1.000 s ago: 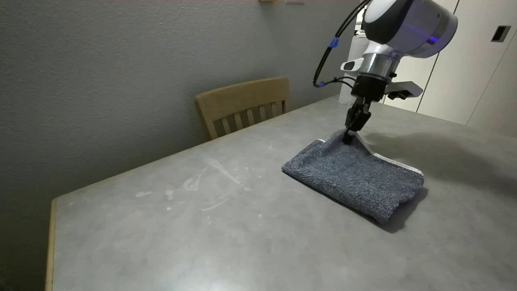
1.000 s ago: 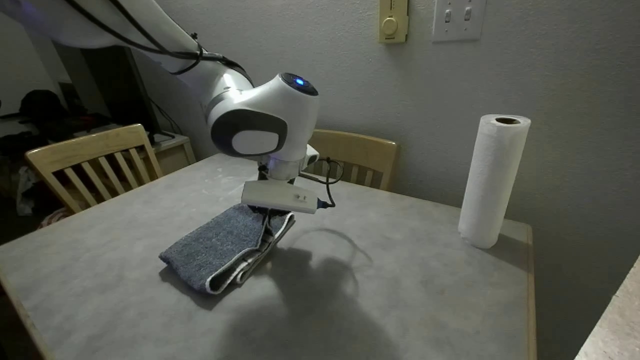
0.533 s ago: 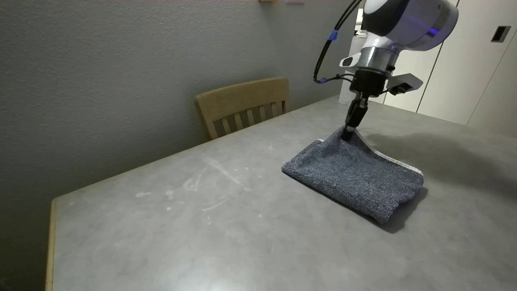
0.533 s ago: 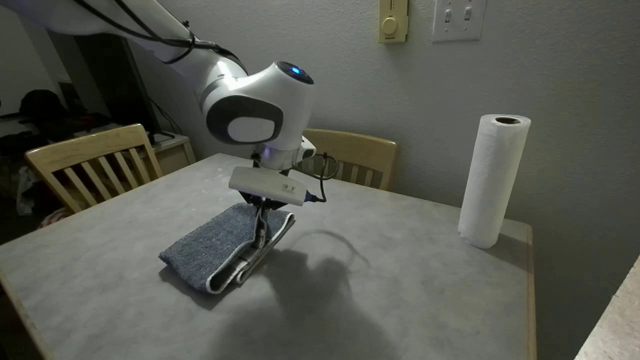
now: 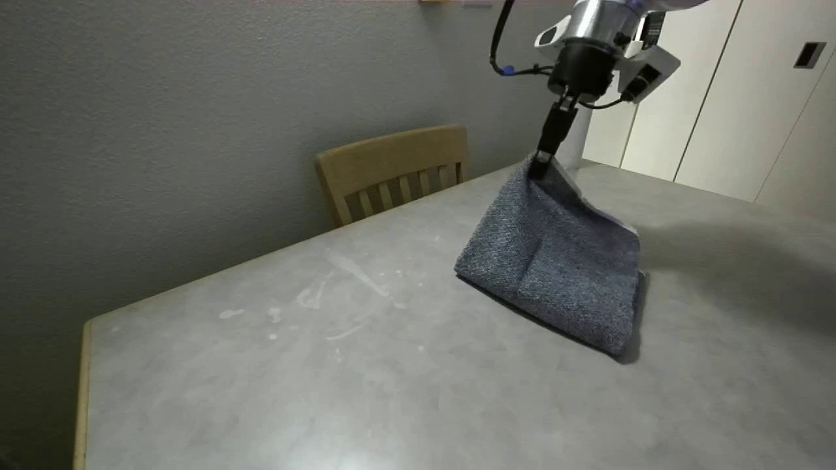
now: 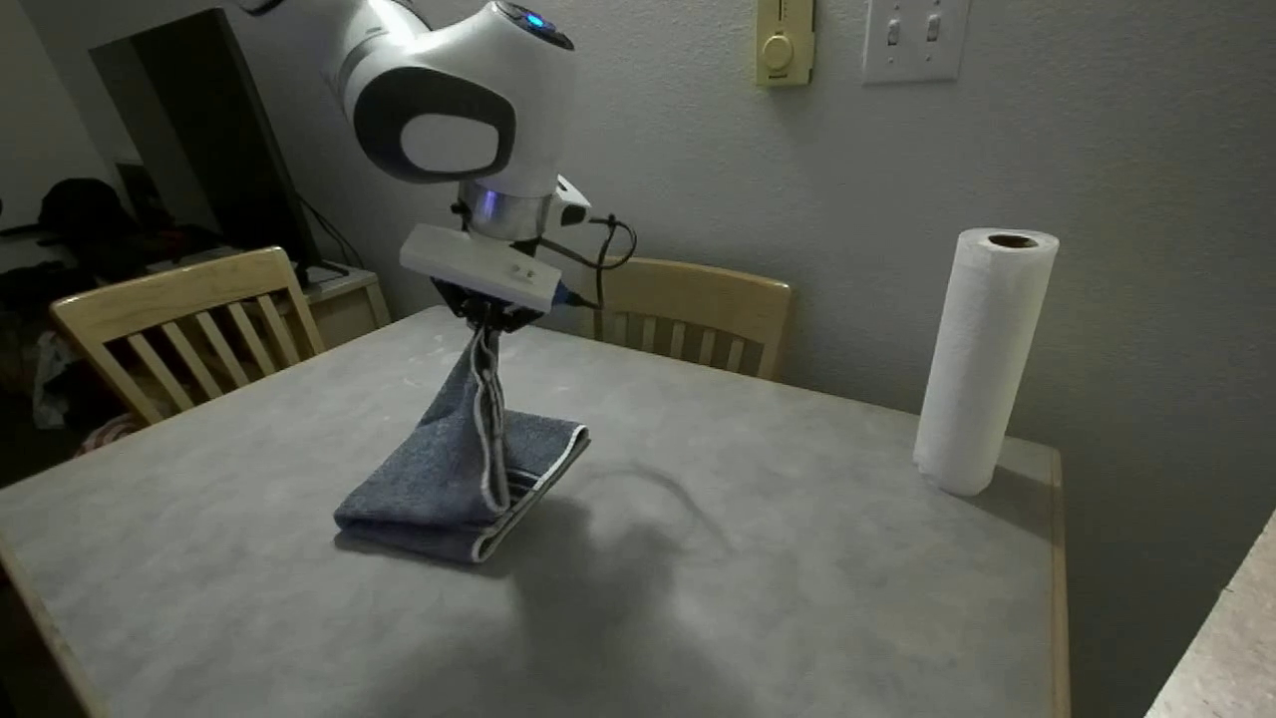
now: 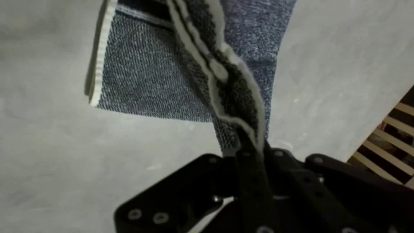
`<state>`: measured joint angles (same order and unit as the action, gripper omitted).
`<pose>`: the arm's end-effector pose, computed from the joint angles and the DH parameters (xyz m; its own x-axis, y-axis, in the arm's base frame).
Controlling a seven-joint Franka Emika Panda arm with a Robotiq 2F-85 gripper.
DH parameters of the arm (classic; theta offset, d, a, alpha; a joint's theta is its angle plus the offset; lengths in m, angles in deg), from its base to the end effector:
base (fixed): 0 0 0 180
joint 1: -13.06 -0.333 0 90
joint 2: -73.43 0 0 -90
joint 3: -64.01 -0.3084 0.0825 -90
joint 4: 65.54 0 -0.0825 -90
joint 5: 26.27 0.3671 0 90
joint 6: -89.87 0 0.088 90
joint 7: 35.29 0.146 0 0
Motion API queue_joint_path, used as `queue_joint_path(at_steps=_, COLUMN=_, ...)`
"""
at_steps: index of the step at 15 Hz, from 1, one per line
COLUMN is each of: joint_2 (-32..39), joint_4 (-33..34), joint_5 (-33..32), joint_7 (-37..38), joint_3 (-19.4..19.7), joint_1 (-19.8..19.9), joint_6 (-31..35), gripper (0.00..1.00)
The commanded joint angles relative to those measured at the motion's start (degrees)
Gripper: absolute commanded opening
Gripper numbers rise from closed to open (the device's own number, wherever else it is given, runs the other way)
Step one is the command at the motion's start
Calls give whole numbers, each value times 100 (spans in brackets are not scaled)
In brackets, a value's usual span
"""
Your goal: Unfold the grey towel.
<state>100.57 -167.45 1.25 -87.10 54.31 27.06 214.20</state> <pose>0.6332 -0.0208 0.2625 0.8637 0.4399 0.2459 0.5034 -0.7765 -0.3791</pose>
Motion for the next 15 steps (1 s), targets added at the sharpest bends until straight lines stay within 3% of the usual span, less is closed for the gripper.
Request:
queue_joint_path(at_steps=1, joint_2=63, joint_4=268, joint_5=470, joint_7=52, joint_3=-29, joint_1=-132, joint_6=75, gripper=1)
queue_joint_path(at_steps=5, joint_2=328, joint_4=627, joint_5=1357, joint_7=-4, joint_3=-181, joint_1=-210, joint_6=-178, gripper=1)
queue_joint_path(at_steps=10, joint_2=704, joint_4=1076, joint_5=1831, joint_7=173, joint_3=-151, joint_1=-445, joint_6=-254, gripper=1)
queue_joint_path(at_steps=15, joint_2=1436, joint_4=1907, joint_5=2873, joint_7=-431, joint_3=-290, joint_1=-315, joint_6=-1075, gripper=1)
